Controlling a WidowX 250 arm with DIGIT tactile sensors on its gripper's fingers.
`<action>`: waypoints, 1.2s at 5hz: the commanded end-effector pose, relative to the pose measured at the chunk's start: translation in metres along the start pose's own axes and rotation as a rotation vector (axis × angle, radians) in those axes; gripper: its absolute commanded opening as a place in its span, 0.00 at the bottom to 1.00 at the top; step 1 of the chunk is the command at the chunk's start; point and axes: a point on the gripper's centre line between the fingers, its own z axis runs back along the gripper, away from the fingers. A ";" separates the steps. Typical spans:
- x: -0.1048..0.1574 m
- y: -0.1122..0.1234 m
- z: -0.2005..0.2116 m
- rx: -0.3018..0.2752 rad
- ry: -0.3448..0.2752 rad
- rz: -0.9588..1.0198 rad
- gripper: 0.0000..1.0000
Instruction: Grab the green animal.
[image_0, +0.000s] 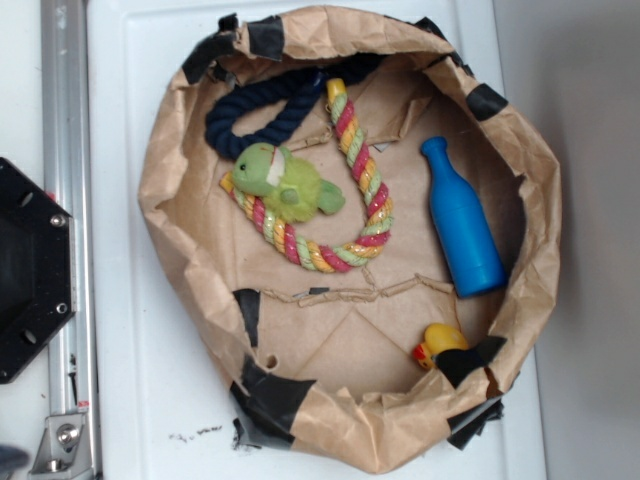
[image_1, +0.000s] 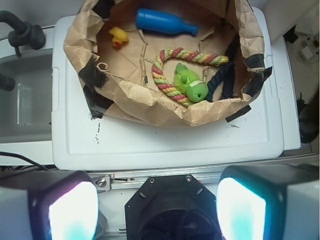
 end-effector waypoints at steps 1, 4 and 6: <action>0.000 0.000 0.000 0.000 0.000 0.000 1.00; 0.136 0.055 -0.143 -0.155 0.003 -0.329 1.00; 0.130 0.073 -0.202 0.009 0.083 -0.652 1.00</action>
